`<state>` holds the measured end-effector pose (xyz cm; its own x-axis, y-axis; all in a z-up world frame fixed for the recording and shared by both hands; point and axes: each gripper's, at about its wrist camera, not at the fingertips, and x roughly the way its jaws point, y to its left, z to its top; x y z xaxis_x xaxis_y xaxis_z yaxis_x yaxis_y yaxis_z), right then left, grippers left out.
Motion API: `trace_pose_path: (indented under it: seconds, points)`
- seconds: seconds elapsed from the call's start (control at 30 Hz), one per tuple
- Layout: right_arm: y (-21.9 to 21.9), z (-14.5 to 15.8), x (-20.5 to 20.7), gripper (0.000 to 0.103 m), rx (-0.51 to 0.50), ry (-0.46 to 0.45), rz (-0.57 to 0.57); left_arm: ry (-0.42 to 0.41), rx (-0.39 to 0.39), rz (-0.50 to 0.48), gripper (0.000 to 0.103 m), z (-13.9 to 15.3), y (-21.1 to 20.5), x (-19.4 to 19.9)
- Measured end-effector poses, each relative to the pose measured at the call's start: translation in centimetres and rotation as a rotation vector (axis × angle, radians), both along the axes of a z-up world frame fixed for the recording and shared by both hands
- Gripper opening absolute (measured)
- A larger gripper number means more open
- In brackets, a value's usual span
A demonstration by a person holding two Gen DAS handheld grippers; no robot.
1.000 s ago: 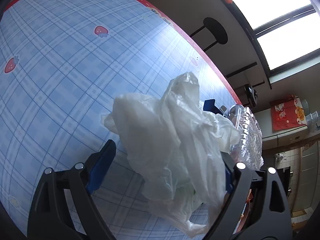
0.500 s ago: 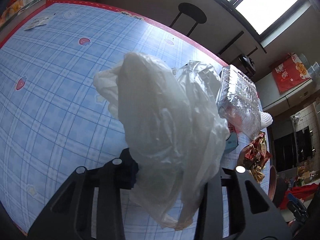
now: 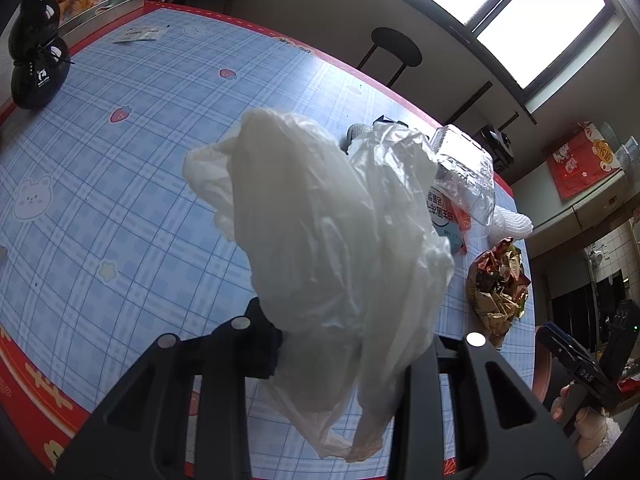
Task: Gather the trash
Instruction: 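Grasp the crumpled brown paper wrappers with the right tool while the left tool holds the bag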
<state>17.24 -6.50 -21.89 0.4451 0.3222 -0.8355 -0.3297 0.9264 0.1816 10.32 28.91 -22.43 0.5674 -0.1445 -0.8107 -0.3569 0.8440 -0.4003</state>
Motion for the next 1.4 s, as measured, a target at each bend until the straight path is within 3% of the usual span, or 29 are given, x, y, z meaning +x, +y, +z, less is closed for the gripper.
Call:
trace_pose_path:
  seconds: [0.2,0.5,0.6,0.77,0.9,1.1,1.4]
  points:
    - [2.5,-2.8,2.5,0.085,-0.042,0.02,-0.064,0.023,0.007,-0.002,0.033,-1.0,-0.6,-1.4]
    - [2.4,-5.9,4.8,0.081,0.041,0.166,-0.267,0.028,-0.012,-0.006,0.034,-1.3,-0.7,-2.4]
    - [2.6,-6.5,4.3,0.059,0.041,0.191,-0.23,0.022,-0.016,-0.018,0.034,-1.1,-0.9,-2.4]
    - [2.6,-6.0,2.8,0.043,0.049,0.174,-0.176,0.012,-0.025,-0.041,0.034,-1.0,-1.6,-2.0]
    - [2.7,-5.1,0.6,0.039,0.054,0.151,-0.106,-0.007,-0.033,-0.065,0.034,-0.5,-2.4,-1.3]
    - [3.4,-2.8,-3.6,0.037,-0.005,0.048,0.025,-0.049,-0.036,-0.102,0.034,0.6,-3.3,-0.8]
    - [1.7,0.9,-5.3,0.033,0.072,-0.05,0.035,-0.067,-0.027,-0.148,0.034,2.0,-5.3,-0.6]
